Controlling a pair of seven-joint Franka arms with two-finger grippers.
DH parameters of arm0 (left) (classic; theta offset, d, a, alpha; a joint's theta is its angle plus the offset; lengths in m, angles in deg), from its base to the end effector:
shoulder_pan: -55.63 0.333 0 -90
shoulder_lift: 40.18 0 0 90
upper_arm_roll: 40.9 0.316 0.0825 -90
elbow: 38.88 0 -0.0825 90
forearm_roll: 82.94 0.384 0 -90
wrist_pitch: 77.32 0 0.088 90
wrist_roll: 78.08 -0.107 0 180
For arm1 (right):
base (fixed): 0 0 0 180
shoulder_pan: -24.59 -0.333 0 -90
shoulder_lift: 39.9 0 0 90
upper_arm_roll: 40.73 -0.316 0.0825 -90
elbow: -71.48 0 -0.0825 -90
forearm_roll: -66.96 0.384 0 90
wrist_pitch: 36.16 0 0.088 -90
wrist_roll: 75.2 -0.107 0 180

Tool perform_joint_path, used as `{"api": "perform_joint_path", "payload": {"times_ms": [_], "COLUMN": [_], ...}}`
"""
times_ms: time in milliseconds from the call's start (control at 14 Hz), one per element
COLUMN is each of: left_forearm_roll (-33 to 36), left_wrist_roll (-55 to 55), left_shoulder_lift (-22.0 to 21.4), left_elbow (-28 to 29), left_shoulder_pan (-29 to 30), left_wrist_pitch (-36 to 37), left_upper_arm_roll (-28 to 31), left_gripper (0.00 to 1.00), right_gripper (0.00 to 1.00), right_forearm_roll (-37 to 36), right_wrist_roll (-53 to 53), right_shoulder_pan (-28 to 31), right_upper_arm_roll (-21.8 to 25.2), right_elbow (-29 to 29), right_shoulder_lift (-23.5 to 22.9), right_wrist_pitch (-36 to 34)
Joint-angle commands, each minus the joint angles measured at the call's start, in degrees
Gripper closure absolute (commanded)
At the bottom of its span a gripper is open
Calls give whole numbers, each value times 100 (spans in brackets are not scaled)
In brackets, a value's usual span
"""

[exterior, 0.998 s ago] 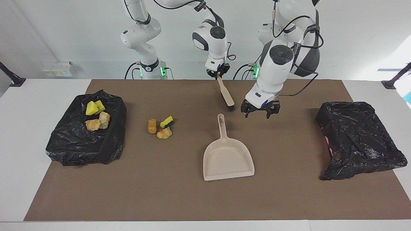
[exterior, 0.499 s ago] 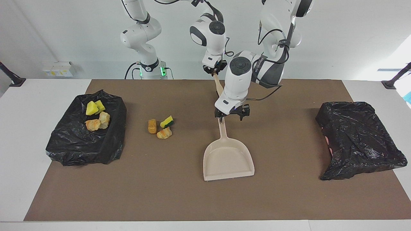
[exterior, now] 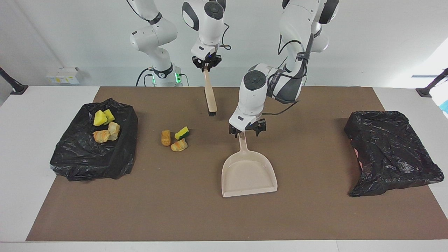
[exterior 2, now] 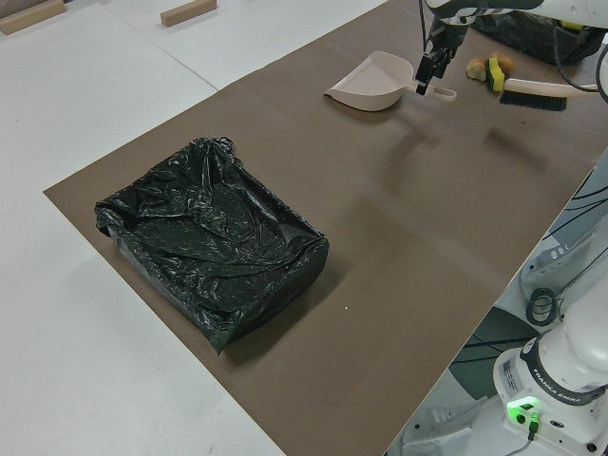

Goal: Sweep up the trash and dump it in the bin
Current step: 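Grasp the dustpan with the left gripper while the right gripper takes the brush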

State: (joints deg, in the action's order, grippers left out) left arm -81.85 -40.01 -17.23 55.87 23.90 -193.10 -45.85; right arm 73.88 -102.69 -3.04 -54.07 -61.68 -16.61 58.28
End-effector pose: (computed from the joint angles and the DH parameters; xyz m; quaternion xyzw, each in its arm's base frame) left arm 0.5350 -0.3896 0.3773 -0.9998 -0.0110 0.0178 0.0030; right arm 0.2894 0.2744 0.4715 0.9864 0.0880 -0.1225 0.0652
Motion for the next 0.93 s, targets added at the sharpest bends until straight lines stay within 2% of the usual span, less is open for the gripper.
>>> {"api": "perform_joint_path", "payload": {"times_ms": [0,214,428,499,571,642,713,856], "left_forearm_roll": [-46,-56,-73,-73,-73,-73,-73,-73], "left_wrist_roll": [95,60,60,51,51,51,60,25], "left_shoulder_lift": [201,219,211,211,211,211,211,211], "left_elbow": [-61,-18,44,36,44,44,36,18], "left_shoulder_pan": [-88,-61,-105,-105,-105,-105,-105,-53], "left_wrist_pitch": [-252,-252,-244,-218,-218,-226,-192,-147], "left_upper_arm_roll": [64,64,64,64,64,64,64,64], "left_gripper": [0,0,0,16,44,77,100,100], "right_gripper": [100,100,100,100,100,100,100,100], "right_forearm_roll": [-208,-822,-894,-990,-1104,-1227,-1280,-1281], "right_wrist_roll": [760,1446,2709,3079,3222,3224,3224,3171], "right_shoulder_pan": [922,1776,2855,3172,3393,3491,3553,3598], "right_upper_arm_roll": [-46,-55,-64,-64,-64,-64,-64,-81], "right_elbow": [-113,-131,-175,-175,-192,-201,-262,-333], "right_shoulder_lift": [421,422,115,-16,-192,-359,-534,-764], "right_wrist_pitch": [-128,90,1011,1258,1469,1628,1830,2130]}}
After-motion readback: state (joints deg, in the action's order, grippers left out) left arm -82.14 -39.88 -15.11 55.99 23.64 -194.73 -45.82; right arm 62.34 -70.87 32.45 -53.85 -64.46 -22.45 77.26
